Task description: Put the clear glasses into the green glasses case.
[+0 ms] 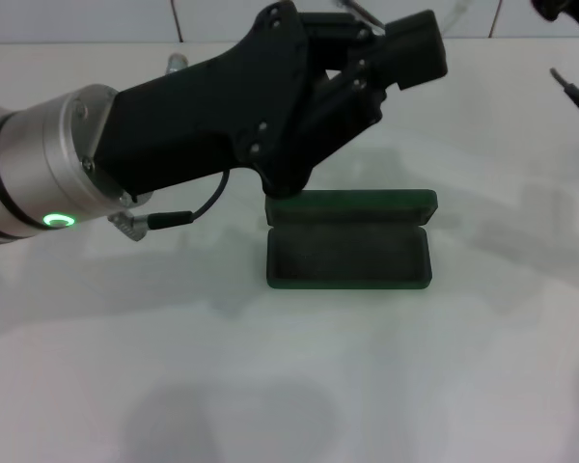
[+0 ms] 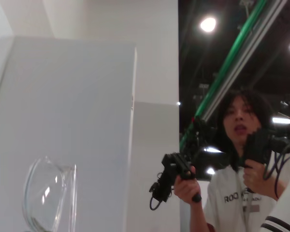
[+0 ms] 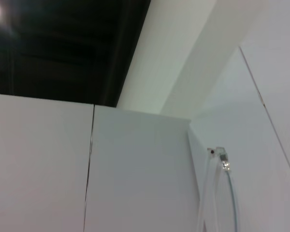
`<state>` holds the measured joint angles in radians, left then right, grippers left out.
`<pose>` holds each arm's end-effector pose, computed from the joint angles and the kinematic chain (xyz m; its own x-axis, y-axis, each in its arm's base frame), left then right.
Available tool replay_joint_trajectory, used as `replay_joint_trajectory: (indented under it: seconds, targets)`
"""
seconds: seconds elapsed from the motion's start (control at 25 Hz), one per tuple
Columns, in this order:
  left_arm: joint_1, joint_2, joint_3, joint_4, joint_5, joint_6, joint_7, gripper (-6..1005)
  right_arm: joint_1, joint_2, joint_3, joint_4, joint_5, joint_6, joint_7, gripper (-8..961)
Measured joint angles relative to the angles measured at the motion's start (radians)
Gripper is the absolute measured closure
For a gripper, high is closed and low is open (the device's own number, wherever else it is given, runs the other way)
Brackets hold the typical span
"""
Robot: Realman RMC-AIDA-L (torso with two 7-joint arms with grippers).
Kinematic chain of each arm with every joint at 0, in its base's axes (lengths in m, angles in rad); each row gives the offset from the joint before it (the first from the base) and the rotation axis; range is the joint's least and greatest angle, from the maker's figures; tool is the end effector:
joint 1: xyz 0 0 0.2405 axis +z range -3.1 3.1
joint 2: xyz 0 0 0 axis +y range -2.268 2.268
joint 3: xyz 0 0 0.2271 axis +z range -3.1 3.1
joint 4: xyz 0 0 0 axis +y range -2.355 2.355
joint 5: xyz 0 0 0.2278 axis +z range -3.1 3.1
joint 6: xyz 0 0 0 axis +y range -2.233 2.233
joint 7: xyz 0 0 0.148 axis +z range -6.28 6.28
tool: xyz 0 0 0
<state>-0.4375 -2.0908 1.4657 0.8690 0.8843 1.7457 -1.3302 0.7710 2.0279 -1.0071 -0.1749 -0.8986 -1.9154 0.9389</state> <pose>-0.0901 0.2901 0.0201 0.3436 0.0813 0.9356 -0.0232 -0.9952 0.0951 0.1305 0.3452 0.0428 0.1568 0.1684 -0.9732 -0.1926 -0.9612 -0.1974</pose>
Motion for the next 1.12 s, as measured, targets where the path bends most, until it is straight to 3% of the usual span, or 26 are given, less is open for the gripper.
replay_joint_trajectory:
  seconds: [0.72, 1.12]
  targets:
    - [-0.007, 0.002, -0.067, -0.074, 0.002, -0.013, 0.029, 958, 0.002, 0.000, -0.235, -0.082, 0.002, 0.144, -0.003, 839]
    - [-0.022, 0.004, -0.131, -0.150, 0.008, -0.015, 0.057, 958, 0.001, 0.000, -0.305, -0.115, 0.000, 0.204, -0.003, 839]
